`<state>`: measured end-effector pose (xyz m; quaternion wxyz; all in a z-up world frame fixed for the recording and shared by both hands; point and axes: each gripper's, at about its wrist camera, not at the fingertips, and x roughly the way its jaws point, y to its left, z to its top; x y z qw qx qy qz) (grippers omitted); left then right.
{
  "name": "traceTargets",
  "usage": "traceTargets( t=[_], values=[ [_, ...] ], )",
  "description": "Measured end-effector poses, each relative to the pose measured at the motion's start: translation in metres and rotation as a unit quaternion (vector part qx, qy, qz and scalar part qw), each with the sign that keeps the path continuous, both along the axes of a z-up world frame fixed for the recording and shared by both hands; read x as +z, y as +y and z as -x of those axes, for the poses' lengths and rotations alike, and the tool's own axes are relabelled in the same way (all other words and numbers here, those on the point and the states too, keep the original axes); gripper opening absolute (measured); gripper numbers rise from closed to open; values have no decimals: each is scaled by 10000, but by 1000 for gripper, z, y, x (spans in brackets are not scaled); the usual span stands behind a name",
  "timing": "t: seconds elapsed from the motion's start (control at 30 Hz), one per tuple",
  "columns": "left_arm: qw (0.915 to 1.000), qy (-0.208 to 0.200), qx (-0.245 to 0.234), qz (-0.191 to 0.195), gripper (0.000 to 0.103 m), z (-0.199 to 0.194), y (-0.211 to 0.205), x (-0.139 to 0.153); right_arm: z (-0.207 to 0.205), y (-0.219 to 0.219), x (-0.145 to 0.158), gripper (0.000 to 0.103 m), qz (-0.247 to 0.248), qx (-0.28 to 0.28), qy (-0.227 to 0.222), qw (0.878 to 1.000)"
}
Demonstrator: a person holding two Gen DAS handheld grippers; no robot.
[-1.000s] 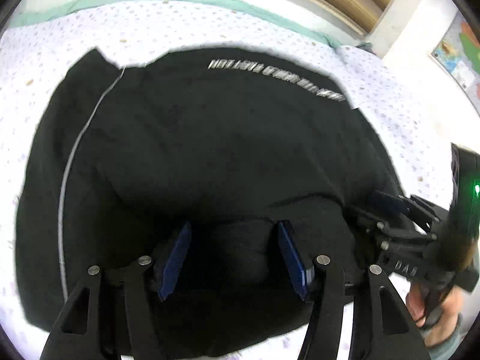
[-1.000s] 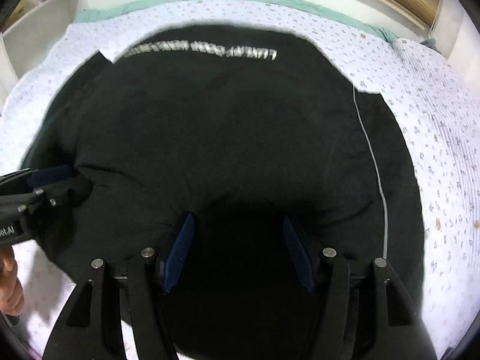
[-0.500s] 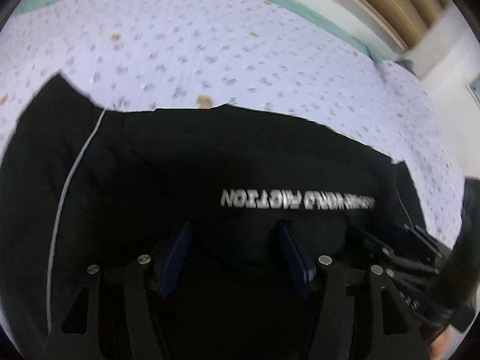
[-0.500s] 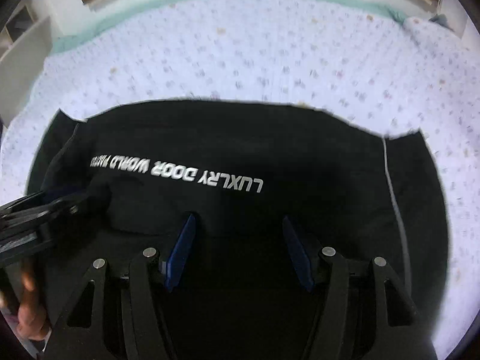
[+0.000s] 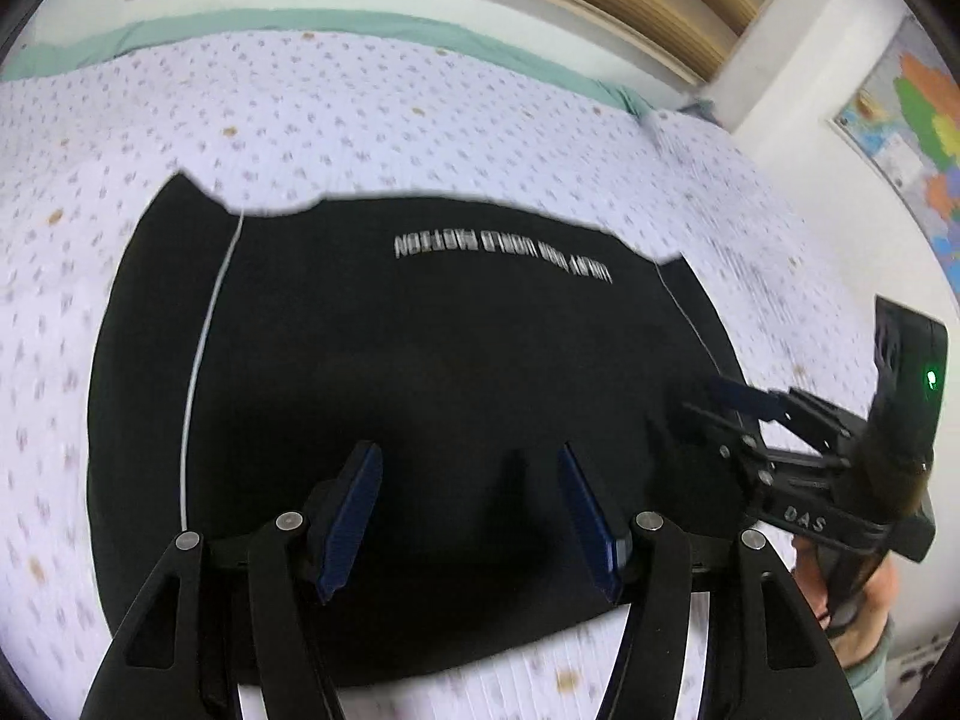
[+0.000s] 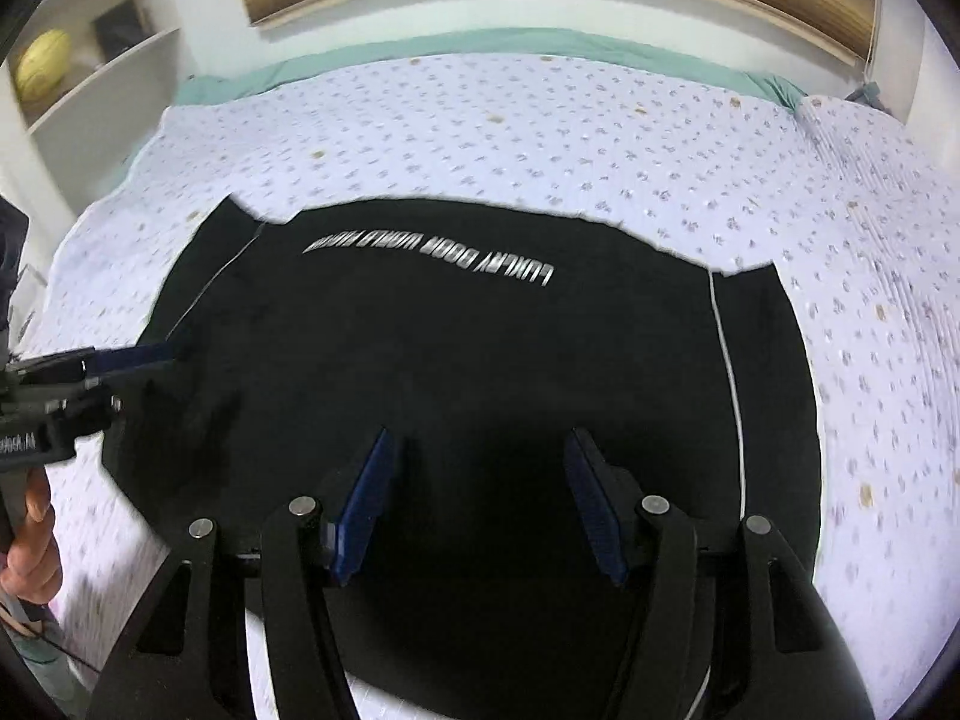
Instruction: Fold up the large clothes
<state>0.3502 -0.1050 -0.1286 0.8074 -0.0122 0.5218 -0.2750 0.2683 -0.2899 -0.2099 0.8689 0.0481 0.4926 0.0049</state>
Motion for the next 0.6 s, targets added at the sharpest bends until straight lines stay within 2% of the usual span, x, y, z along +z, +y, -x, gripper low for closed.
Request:
traceTargets(
  t=[0.1, 0.17, 0.2, 0.23, 0.37, 0.5, 0.6],
  values=[
    [9998, 122, 119, -138, 63, 12, 4, -23, 8, 9, -12, 63, 118, -18, 249, 9996],
    [9988, 373, 206, -234, 63, 5, 4, -54, 3, 17, -40, 63, 315, 19, 516, 9982],
    [9986, 374, 216, -295, 63, 2, 2, -72, -7, 15, -51, 63, 366, 26, 555, 9978],
    [9988, 332, 209, -292, 63, 3, 3, -77, -9, 15, -61, 63, 367, -13, 546, 9978],
    [9992, 201, 326, -93, 63, 11, 7, -66, -6, 17, -64, 63, 435, -158, 393, 9982],
    [9992, 96, 324, 193, 63, 26, 23, -49, 3, 3, -55, 65, 12, -182, 276, 9995],
    [9988, -203, 354, 255, 63, 47, 39, -32, 23, -6, -41, 69, -197, -346, 144, 9991]
  ],
)
